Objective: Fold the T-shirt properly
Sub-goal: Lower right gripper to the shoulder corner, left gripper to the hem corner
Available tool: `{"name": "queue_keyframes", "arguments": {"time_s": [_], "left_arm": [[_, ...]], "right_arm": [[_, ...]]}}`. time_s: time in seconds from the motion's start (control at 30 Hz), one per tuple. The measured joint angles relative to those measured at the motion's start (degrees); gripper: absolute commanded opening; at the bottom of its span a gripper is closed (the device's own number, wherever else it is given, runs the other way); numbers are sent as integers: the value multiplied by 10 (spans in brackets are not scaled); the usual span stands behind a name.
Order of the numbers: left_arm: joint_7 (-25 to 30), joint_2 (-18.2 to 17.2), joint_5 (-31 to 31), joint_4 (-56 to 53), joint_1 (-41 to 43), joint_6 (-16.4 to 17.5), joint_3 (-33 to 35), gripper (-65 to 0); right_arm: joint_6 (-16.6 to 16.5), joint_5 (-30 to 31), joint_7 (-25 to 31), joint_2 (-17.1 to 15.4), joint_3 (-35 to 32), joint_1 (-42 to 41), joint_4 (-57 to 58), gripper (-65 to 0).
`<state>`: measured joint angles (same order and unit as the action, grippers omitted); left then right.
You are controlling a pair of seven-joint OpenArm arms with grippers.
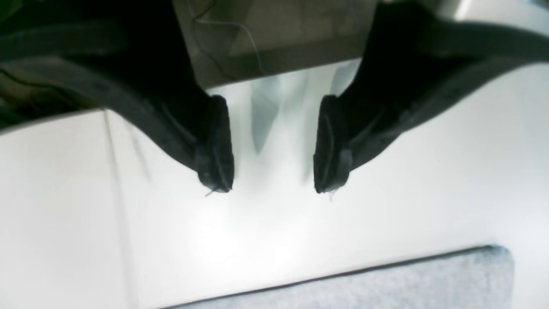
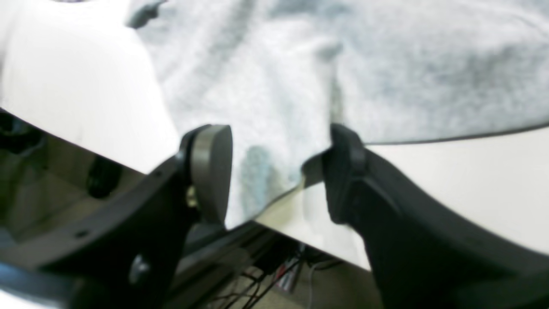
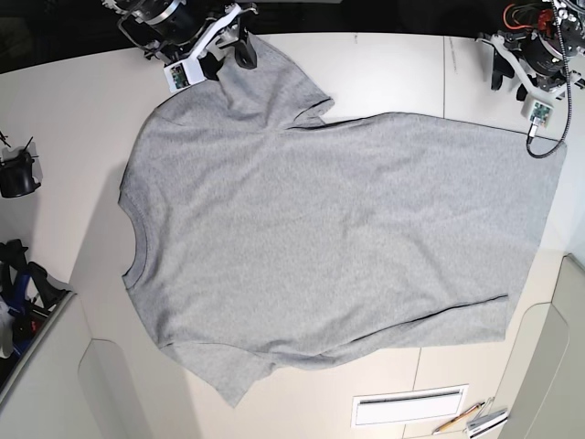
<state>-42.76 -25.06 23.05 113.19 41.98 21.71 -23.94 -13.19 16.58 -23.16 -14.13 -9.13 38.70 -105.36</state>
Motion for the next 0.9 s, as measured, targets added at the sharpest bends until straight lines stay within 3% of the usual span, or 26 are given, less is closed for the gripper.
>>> {"name": "queue_keyframes", "arguments": {"time_s": [0.07,0.23,0.47,0.8,0.9], "left_arm": [[1,0,-3,-26,-22,-15,-2,-314],[-10,-1,3,-101,-71,-15,-51,-314],[-10,-43,71,-160,-94,5,-131,-314],[-14,-53,127,-283,-176,9,-136,-314],[-20,-63,161,-316,-196,31,-136,-314]], "right_arm": [[-8,0,-3,0,0,-2,0,-315],[-9,0,-11,0,0,-3,0,-315],[-10,1,-12,0,0,-3,0,-315],[-10,-1,-14,0,0,-4,0,-315],[-10,-8,-14,0,0,-4,0,-315]]}}
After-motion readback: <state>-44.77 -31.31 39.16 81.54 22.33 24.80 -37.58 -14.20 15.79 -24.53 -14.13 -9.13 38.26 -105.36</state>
